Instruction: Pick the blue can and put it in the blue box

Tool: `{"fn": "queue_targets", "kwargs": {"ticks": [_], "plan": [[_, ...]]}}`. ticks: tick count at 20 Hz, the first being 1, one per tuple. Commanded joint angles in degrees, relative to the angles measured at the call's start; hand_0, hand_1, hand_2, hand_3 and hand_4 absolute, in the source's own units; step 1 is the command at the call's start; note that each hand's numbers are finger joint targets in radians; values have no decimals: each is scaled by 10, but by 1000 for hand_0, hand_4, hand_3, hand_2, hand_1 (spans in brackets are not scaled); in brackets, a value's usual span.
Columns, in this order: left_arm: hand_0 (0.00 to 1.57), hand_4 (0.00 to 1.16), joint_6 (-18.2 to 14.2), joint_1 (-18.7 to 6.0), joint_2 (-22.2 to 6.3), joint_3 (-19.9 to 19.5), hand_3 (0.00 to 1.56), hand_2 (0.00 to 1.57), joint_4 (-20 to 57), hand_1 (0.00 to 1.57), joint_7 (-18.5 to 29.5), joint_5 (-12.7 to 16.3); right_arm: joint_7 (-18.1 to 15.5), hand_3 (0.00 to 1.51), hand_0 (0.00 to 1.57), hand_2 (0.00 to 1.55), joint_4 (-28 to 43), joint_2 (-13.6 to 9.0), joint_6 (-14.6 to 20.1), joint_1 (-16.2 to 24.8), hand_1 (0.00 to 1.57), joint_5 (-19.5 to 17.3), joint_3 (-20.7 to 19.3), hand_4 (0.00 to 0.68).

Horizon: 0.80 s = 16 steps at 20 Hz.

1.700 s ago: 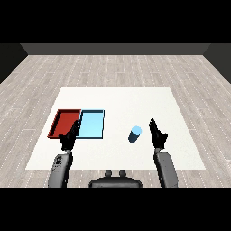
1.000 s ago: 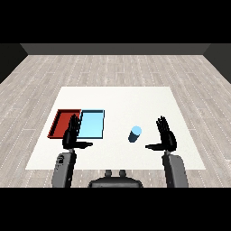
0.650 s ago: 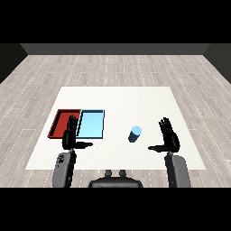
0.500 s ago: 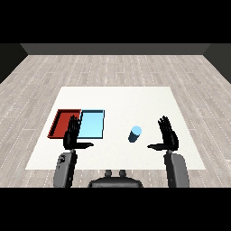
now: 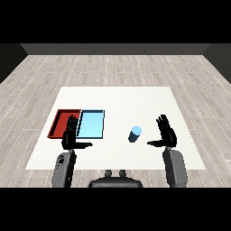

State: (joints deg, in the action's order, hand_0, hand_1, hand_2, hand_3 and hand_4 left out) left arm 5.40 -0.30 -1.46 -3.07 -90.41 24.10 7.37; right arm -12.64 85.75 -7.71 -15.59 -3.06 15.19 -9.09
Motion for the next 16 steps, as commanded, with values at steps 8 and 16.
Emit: {"fn": "queue_targets", "kwargs": {"ticks": [8, 16], "plan": [[0, 0, -6, -8, 7, -6, 0, 0, 48, 0, 39, -7, -75, 0, 0, 0, -133, 49, 11, -13, 0, -47, 27, 0], [0, 0, -13, -10, 1, 5, 0, 0, -2, 0, 0, 17, -13, 0, 0, 0, -155, 33, 32, -80, 0, -7, 7, 0]]}}
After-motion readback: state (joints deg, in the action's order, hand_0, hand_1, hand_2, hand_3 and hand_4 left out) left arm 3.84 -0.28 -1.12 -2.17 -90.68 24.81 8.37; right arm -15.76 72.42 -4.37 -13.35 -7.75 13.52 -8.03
